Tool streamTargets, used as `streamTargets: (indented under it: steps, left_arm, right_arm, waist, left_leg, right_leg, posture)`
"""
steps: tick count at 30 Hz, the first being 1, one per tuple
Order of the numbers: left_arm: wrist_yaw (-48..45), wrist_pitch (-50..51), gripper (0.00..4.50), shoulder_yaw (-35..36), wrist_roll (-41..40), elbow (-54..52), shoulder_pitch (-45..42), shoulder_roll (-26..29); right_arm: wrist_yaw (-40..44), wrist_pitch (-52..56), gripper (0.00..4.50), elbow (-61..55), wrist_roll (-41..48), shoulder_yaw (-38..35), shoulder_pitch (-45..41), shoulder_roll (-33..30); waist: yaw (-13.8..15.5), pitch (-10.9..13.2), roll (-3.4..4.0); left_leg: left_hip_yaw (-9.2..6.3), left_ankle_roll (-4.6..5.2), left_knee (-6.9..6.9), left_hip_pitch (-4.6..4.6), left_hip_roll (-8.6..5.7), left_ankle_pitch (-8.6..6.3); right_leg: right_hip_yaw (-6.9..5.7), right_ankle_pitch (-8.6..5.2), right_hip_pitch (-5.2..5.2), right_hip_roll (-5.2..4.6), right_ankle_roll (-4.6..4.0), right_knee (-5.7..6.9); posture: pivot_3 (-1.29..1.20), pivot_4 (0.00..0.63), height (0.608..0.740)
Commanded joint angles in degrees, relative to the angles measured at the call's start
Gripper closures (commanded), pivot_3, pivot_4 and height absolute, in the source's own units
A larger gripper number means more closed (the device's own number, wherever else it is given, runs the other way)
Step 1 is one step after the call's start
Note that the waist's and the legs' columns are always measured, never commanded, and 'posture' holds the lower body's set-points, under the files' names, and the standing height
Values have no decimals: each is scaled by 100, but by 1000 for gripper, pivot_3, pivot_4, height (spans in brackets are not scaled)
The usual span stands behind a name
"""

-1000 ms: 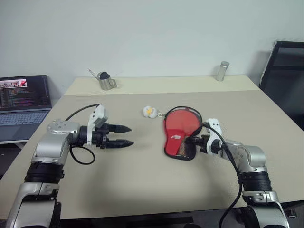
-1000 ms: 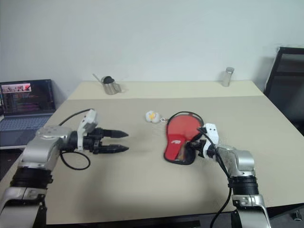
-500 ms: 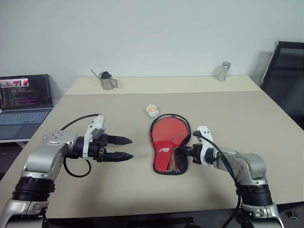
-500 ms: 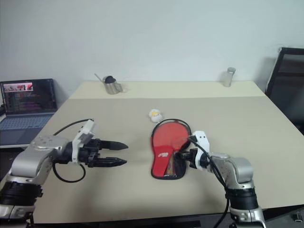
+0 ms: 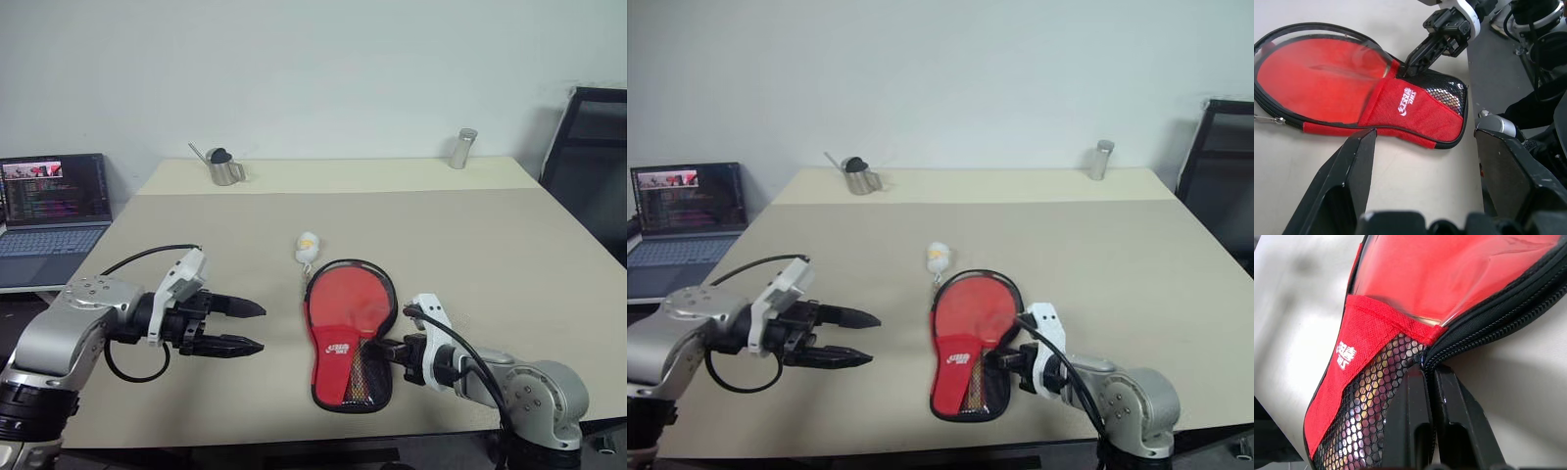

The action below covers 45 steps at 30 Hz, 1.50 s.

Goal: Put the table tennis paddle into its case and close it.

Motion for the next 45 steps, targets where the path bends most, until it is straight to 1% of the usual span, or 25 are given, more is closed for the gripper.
streamTargets:
  steps: [1, 9, 16, 21, 24, 27, 28, 29, 35, 38, 40, 43, 45]
  left_arm:
    - [-178, -13, 1027, 0, -125, -144, -132, 121]
    - [-244, 11, 1027, -100, -111, -133, -209, 132]
    - [-222, -55, 1027, -204, -58, -37, -317, 87]
    - [-177, -103, 1027, -241, -24, 10, -363, 44]
    - [-142, -135, 1027, -249, -21, 4, -352, 25]
    - [-106, -170, 1027, -249, -12, 1, -333, -10]
    - [-87, -189, 1027, -246, -4, 9, -333, -29]
    - [-65, -214, 1027, -246, 6, 24, -335, -51]
    - [107, -325, 1027, -252, 40, 35, -289, -221]
    - [184, -361, 1027, -258, 58, 31, -246, -301]
    - [207, -400, 1027, -265, 85, 41, -221, -327]
    - [281, -433, 1027, -230, 125, 104, -222, -379]
    - [374, -454, 1027, -207, 159, 190, -232, -424]
  right_arm:
    - [-25, 50, 4491, -363, 373, 22, 197, 16]
    - [-153, 50, 4491, -507, 736, -65, 643, -287]
    - [-265, 50, 4491, -362, 788, -120, 524, -430]
    - [-375, 50, 4491, -376, 814, 38, 541, -544]
    - [-485, 50, 4491, -388, 844, 57, 555, -501]
    - [-575, 50, 3786, -364, 791, 0, 502, -473]
    - [-597, 50, 3447, -355, 782, -29, 467, -477]
    - [-616, 50, 3200, -350, 781, -62, 428, -490]
    - [-571, 50, 1162, -608, 907, -193, 197, -741]
    - [-468, 50, 104, -821, 914, -299, -46, -993]
    - [-253, 44, 44, -1010, 1029, -361, -206, -1241]
    - [39, -40, 44, -1137, 1249, -580, -507, -1343]
    - [237, -207, 44, -1144, 1314, -538, -691, -1536]
  waist:
    - [-1, 0, 0]
    - [0, 0, 0]
    - [3, 0, -1]
    - [4, 0, 0]
    - [4, 0, -1]
    - [4, 0, -1]
    - [4, 0, -1]
    - [4, 0, -1]
    - [6, 0, -1]
    - [5, 0, -1]
    - [5, 0, -1]
    - [4, 1, -1]
    - [3, 1, -1]
  left_leg:
    - [0, 0, -1, 0, 0, 0]
    - [1, -1, -2, 0, 0, 0]
    - [0, -1, -2, -1, 0, -1]
    - [0, -1, -3, -1, 0, -1]
    - [0, -1, -2, -1, 0, -1]
    - [-1, -1, -2, -1, 0, -1]
    - [-1, -1, -2, -1, 0, -1]
    - [-1, -1, -2, 0, 0, -1]
    - [0, -1, -1, -1, 0, -1]
    - [0, -1, -2, -1, -1, -1]
    - [0, 0, -2, -1, 0, 0]
    - [-2, 0, -2, -1, 0, -1]
    - [-1, 0, -3, -1, 0, -1]
  right_leg:
    - [0, 0, 0, 0, 0, -1]
    - [0, -1, 1, 0, 2, -4]
    - [-1, -2, 2, 0, 3, -7]
    - [-2, -2, 3, 1, 4, -8]
    - [-2, -2, 3, 1, 4, -8]
    - [-2, -2, 4, 0, 4, -8]
    - [-2, -2, 4, 1, 4, -9]
    - [-2, -2, 4, 1, 4, -9]
    - [-2, -2, 4, 1, 4, -11]
    - [-2, -2, 5, 1, 4, -12]
    - [-2, -2, 4, 1, 4, -12]
    - [-3, -2, 5, 3, 4, -13]
    - [-2, -2, 5, 3, 5, -13]
  posture:
    - [0, 150, 740]
    - [0, 150, 740]
    - [0, 150, 740]
    - [0, 150, 740]
    - [0, 150, 740]
    - [0, 150, 740]
    - [0, 150, 740]
    - [0, 150, 740]
    - [0, 150, 740]
    - [0, 150, 740]
    - [0, 150, 740]
    - [0, 150, 740]
    - [0, 150, 740]
